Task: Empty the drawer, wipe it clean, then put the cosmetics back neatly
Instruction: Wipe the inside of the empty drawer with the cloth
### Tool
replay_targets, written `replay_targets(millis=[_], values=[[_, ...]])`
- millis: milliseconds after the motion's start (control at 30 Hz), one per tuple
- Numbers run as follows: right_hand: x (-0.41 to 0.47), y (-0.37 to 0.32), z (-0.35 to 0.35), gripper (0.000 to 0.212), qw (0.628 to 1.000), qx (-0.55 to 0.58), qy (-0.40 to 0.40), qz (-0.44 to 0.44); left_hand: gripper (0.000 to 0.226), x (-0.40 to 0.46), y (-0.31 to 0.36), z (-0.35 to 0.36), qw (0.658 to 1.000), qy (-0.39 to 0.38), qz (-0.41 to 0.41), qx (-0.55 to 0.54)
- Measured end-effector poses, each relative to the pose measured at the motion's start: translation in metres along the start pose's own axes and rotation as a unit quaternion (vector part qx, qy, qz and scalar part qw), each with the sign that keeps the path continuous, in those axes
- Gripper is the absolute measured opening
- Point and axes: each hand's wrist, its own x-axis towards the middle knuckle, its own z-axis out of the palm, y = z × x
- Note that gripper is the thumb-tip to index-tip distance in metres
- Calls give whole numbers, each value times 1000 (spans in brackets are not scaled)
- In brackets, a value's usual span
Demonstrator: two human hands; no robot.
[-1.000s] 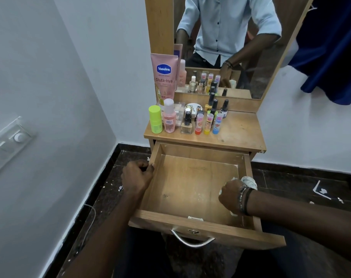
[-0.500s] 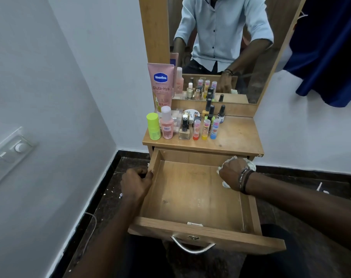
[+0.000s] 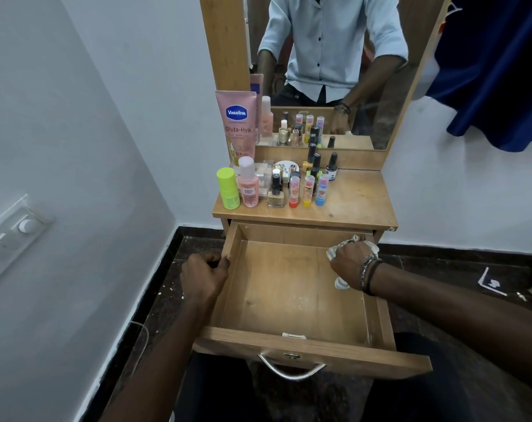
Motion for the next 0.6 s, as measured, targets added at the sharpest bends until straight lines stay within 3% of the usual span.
replay_targets(millis=[167, 300, 467, 600], values=[[-3, -3, 7, 54, 1000, 0, 15, 17, 20, 0, 0, 0, 1000, 5, 3, -2], [-12, -18, 4, 62, 998, -35, -41, 36, 19, -1, -1, 0, 1000, 1, 7, -8], [-39, -39, -11, 35, 991, -54, -84, -93, 16, 1, -3, 1, 1000, 6, 1, -9], [-48, -43, -17, 28, 977, -39, -125, -169, 16, 0, -2, 1, 1000, 7, 6, -5]])
